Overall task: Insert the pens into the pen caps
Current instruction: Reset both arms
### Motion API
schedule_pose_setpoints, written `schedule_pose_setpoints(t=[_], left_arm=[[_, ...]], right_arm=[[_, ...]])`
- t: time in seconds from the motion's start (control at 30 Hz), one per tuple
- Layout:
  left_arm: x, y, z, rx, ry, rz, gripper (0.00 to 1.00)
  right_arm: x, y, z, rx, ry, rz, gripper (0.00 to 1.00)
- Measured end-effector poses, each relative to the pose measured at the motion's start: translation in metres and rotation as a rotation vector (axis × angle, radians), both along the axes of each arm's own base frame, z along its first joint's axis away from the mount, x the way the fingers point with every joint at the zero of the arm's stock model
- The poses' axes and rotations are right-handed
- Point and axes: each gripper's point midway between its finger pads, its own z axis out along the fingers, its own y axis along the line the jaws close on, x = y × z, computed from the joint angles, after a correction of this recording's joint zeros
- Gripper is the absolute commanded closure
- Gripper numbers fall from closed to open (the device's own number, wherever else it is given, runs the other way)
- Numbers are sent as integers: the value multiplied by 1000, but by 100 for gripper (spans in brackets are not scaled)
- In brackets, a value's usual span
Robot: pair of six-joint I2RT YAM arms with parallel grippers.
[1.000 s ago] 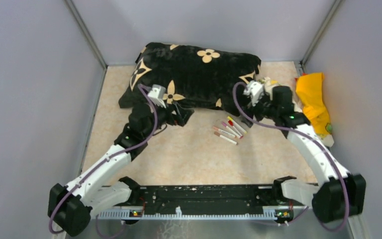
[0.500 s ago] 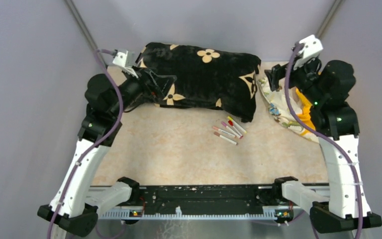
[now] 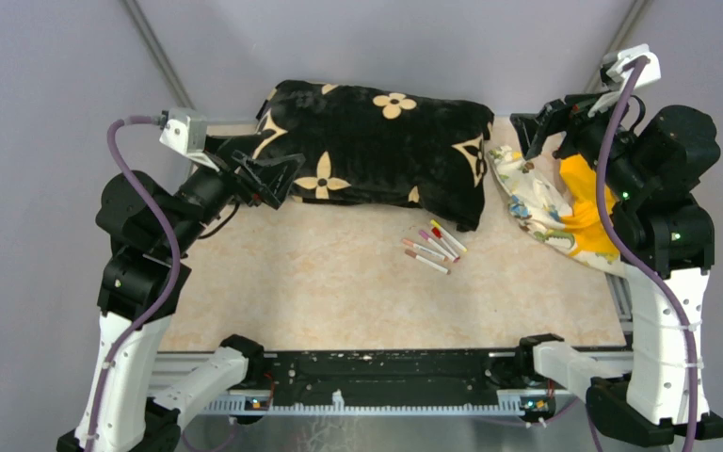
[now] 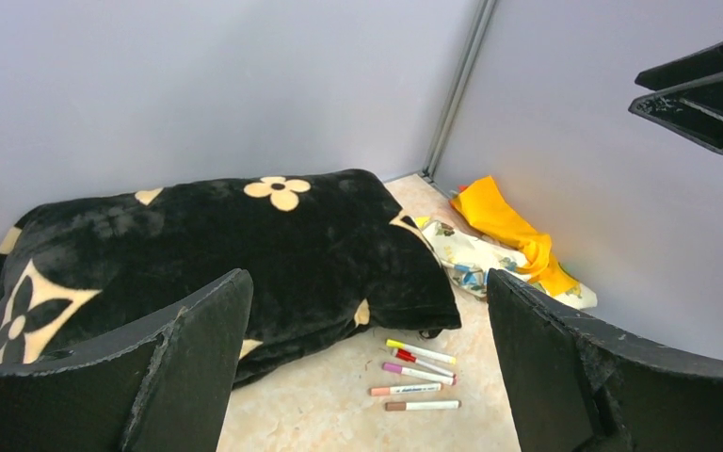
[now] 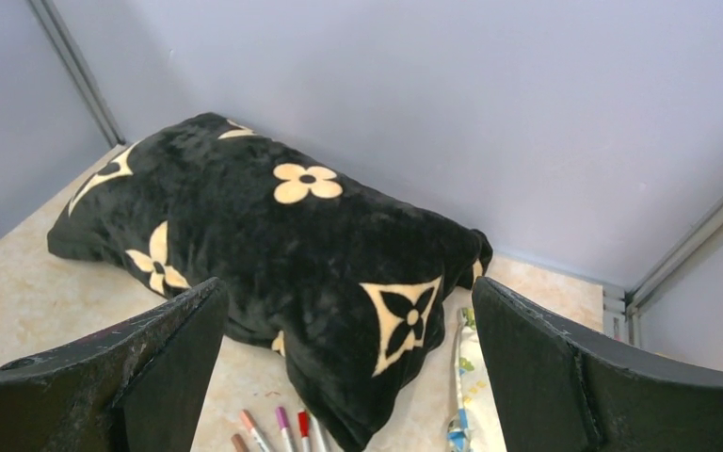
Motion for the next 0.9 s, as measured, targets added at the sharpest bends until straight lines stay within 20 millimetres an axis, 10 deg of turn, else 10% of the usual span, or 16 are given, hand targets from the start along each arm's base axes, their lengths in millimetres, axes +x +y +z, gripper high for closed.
schedule_pose_setpoints(t=[0.9], left_arm=[[-5, 3, -47, 57, 59, 2, 1]], right_arm=[[4, 6, -24, -37, 66, 40, 1]])
